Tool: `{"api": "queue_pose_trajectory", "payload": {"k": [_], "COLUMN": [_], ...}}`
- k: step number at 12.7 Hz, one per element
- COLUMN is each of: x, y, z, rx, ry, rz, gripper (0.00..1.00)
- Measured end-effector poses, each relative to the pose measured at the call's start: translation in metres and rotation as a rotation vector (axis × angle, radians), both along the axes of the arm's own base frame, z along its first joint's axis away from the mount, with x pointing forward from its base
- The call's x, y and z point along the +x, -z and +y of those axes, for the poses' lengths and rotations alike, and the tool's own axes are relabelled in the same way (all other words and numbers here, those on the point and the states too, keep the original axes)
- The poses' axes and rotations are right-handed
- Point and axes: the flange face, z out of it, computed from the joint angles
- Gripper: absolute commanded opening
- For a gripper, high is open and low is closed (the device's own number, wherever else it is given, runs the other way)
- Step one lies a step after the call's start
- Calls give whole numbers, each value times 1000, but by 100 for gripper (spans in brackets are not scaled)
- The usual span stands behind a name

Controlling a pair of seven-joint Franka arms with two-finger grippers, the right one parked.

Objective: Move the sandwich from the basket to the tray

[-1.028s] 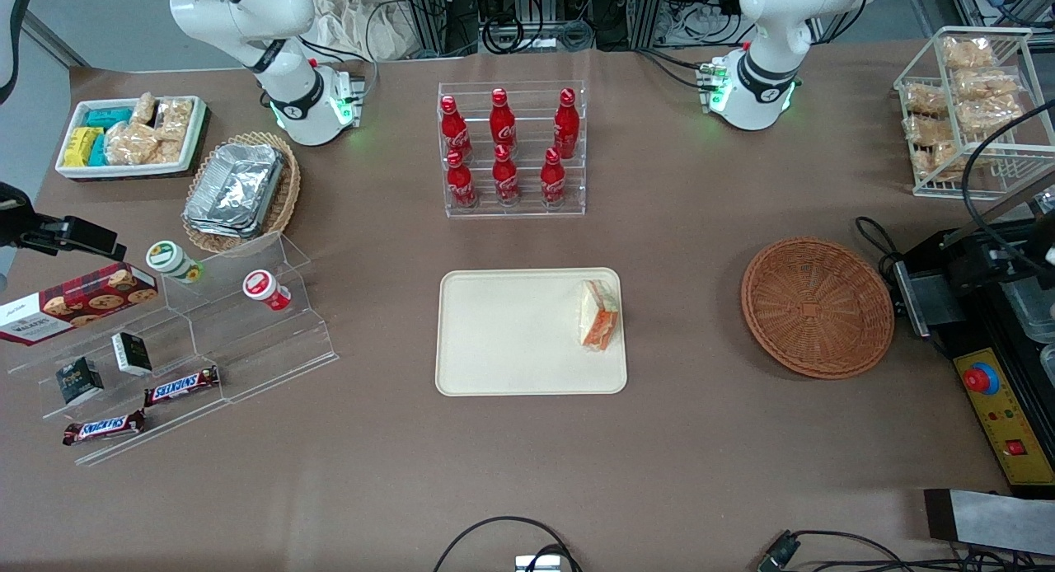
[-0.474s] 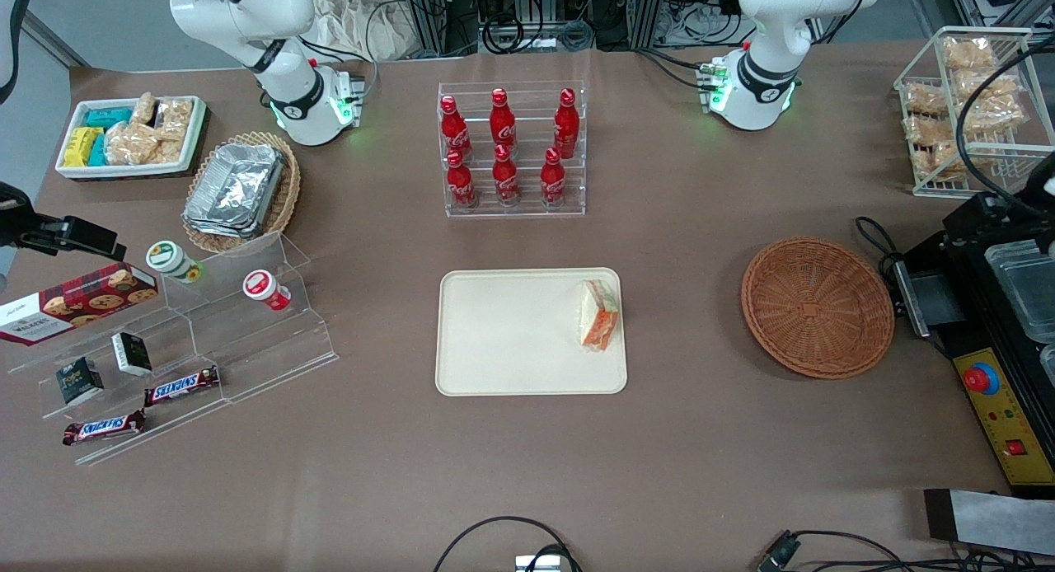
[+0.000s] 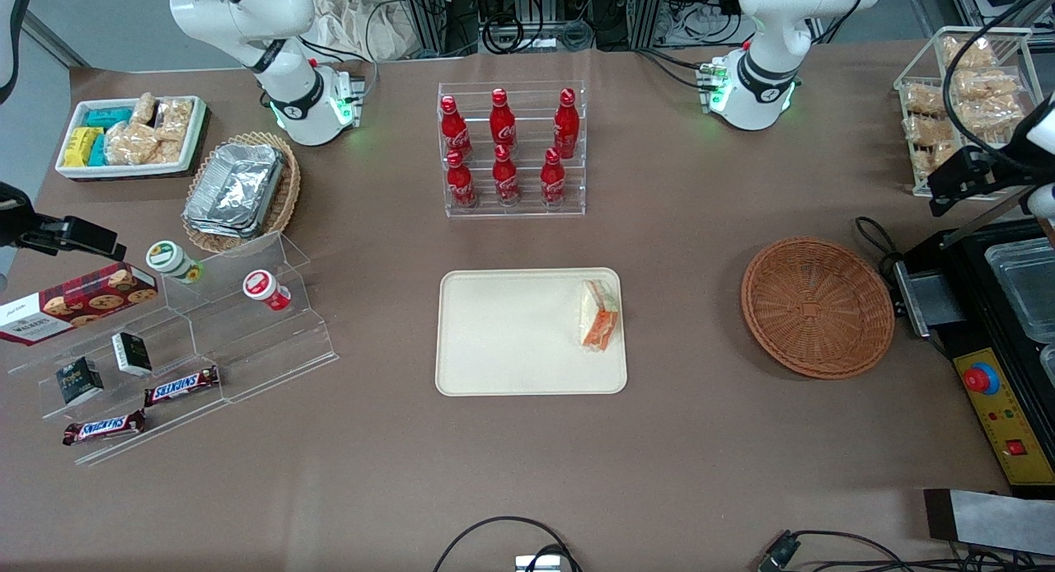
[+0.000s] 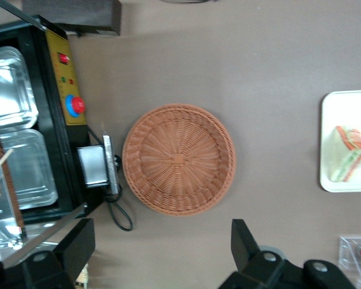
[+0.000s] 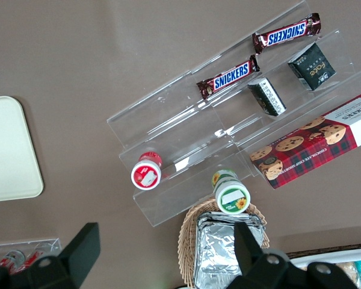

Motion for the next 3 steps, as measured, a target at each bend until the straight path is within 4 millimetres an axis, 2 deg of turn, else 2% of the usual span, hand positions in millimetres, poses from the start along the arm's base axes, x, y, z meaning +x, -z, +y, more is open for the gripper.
{"api": "queue_pose_trajectory", "payload": {"k": [3], "x": [-3], "y": [5], "z": [-3], "rx": [-28], "ry": [2], "rz": [14], "gripper": [100]}}
